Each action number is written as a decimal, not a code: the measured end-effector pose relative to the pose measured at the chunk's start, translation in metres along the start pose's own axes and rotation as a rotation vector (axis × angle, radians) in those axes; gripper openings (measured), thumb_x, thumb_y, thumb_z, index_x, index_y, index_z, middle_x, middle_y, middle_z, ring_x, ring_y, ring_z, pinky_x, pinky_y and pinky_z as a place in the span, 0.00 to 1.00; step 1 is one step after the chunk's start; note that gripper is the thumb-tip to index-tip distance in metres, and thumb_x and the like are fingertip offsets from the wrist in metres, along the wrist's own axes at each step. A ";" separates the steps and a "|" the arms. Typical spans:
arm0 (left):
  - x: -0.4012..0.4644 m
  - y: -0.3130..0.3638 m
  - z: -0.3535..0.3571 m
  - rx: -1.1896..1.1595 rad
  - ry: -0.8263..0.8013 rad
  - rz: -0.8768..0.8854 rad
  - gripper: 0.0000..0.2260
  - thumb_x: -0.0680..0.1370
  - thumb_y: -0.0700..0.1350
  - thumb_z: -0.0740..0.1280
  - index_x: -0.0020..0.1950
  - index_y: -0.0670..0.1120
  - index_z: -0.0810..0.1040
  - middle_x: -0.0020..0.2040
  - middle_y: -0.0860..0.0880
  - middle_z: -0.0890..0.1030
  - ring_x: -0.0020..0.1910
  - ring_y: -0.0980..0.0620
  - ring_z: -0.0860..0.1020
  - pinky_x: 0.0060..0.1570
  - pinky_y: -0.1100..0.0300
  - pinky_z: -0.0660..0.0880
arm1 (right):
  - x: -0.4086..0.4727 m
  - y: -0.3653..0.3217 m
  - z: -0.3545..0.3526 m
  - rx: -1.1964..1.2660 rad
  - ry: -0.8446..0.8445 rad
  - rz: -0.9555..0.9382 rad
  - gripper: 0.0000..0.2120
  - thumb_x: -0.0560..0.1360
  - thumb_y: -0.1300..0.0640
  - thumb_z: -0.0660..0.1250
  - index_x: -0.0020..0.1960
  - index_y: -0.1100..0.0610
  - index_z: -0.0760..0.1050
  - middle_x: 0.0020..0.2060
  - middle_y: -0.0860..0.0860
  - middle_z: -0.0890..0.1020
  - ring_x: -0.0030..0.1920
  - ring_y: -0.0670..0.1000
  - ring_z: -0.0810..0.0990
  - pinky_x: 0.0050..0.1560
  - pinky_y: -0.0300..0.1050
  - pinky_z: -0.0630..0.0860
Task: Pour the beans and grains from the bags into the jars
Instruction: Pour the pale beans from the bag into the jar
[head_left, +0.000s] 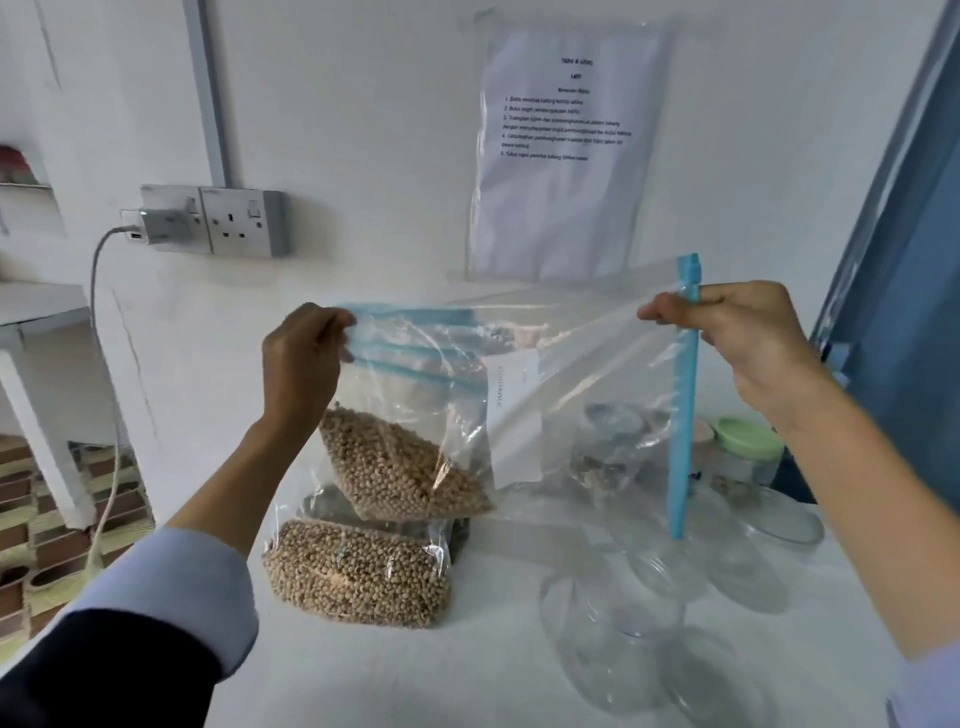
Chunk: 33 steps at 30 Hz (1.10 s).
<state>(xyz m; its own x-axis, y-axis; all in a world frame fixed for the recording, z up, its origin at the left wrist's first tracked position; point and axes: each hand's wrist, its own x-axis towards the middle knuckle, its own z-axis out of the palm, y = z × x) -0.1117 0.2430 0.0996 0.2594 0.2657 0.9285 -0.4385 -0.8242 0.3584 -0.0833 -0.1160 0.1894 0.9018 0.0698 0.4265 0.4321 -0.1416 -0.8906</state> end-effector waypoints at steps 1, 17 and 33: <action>0.000 -0.001 0.002 0.004 0.007 0.010 0.11 0.74 0.38 0.59 0.44 0.35 0.80 0.33 0.41 0.79 0.33 0.48 0.77 0.38 0.57 0.74 | -0.002 0.004 0.000 0.015 0.013 0.007 0.01 0.70 0.60 0.73 0.40 0.55 0.82 0.34 0.42 0.84 0.47 0.42 0.81 0.59 0.35 0.69; 0.012 0.025 0.025 -0.148 0.149 -0.089 0.11 0.74 0.32 0.55 0.41 0.43 0.74 0.33 0.54 0.72 0.29 0.54 0.72 0.31 0.61 0.68 | -0.023 0.029 -0.026 0.028 0.026 -0.105 0.10 0.62 0.52 0.73 0.40 0.57 0.81 0.32 0.46 0.85 0.35 0.44 0.83 0.50 0.36 0.79; 0.013 0.051 0.015 -0.267 0.189 -0.108 0.12 0.79 0.42 0.57 0.38 0.56 0.70 0.31 0.61 0.76 0.29 0.55 0.68 0.29 0.58 0.64 | -0.034 0.070 -0.043 0.476 -0.130 0.162 0.31 0.36 0.44 0.85 0.34 0.60 0.84 0.38 0.54 0.86 0.37 0.50 0.84 0.40 0.38 0.80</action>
<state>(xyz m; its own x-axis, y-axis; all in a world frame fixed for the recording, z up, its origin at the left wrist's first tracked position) -0.1181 0.1971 0.1281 0.1634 0.4526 0.8766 -0.6337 -0.6329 0.4449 -0.0834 -0.1704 0.1193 0.9363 0.2108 0.2811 0.2110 0.3022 -0.9296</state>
